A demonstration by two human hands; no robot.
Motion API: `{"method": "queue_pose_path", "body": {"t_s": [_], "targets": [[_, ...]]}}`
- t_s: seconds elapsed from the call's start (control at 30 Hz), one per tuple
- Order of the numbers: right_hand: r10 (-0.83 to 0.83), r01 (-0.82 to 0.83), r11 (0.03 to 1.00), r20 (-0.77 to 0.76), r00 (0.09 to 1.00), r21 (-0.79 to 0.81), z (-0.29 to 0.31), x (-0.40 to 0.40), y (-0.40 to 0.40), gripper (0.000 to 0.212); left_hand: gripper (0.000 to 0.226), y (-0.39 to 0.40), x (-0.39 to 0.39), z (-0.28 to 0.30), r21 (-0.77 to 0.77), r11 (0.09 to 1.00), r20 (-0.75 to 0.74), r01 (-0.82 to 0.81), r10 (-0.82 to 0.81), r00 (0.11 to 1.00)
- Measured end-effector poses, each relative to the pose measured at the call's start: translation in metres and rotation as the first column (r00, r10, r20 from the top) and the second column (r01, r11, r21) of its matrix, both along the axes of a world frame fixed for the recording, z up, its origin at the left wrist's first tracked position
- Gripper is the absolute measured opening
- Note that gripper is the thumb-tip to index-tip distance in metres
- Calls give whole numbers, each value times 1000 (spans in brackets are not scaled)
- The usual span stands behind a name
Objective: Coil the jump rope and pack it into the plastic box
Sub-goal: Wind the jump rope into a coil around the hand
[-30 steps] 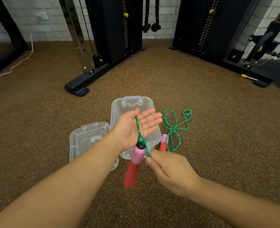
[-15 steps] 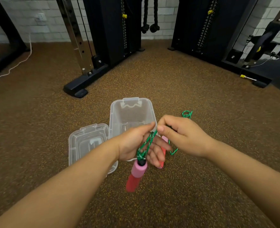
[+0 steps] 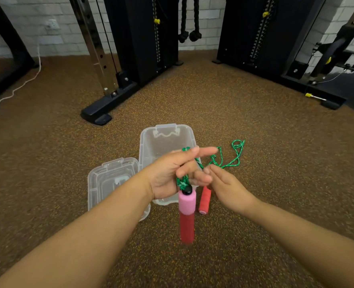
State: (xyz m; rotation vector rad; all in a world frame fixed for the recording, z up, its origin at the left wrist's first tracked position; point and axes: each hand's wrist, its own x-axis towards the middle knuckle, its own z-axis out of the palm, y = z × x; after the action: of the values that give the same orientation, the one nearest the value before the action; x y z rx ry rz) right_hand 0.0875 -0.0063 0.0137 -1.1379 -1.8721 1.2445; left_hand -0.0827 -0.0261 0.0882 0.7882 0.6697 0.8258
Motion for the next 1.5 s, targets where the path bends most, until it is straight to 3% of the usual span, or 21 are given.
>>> {"method": "queue_pose_path", "body": {"t_s": [0.13, 0.27, 0.47, 0.67, 0.83, 0.9, 1.0, 1.1, 1.2, 1.33, 1.43, 1.5], "targets": [[-15, 1, 996, 160, 987, 85, -2, 1, -16, 30, 38, 5, -3, -1, -41, 991, 18, -125, 126, 992], [47, -124, 972, 352, 935, 198, 2, 4, -30, 33, 39, 9, -4, -1, -74, 963, 59, -260, 264, 963], [135, -313, 854, 404, 905, 416, 29, 3, -43, 58, 40, 12, -5, -3, -98, 933, -3, -346, 347, 938], [183, -383, 754, 390, 903, 534, 57, 2, -43, 30, 66, 13, -1, 0, -163, 934, -121, -319, 302, 946], [160, -359, 731, 366, 917, 581, 81, 6, -31, 15, 79, 10, 2, 0, -110, 971, -327, -212, 166, 930], [150, -327, 761, 337, 929, 560, 87, 10, -23, 16, 89, 10, 1, -7, -96, 985, -390, -145, 97, 916], [115, -282, 821, 340, 933, 496, 90, 14, -6, 18, 102, 7, -3, -9, -87, 992, -400, 86, -114, 910], [146, -252, 886, 282, 948, 390, 90, 16, 12, 22, 113, 1, -4, 0, -121, 938, -408, 324, -345, 845], [139, -162, 960, 111, 984, 229, 78, 12, 24, 22, 96, -1, -2, 3, -132, 886, -317, 445, -463, 828], [96, -94, 995, -93, 991, 23, 53, 2, 22, 27, 43, -6, -1, 8, -39, 925, -216, 378, -377, 901], [47, -80, 988, -243, 969, -130, 35, -6, 11, 26, 40, -5, -2, 9, -14, 976, -103, 218, -218, 971], [3, -44, 985, -242, 970, -165, 24, -10, 5, 27, 41, -2, -3, 9, -19, 997, -56, 77, -78, 995]]}}
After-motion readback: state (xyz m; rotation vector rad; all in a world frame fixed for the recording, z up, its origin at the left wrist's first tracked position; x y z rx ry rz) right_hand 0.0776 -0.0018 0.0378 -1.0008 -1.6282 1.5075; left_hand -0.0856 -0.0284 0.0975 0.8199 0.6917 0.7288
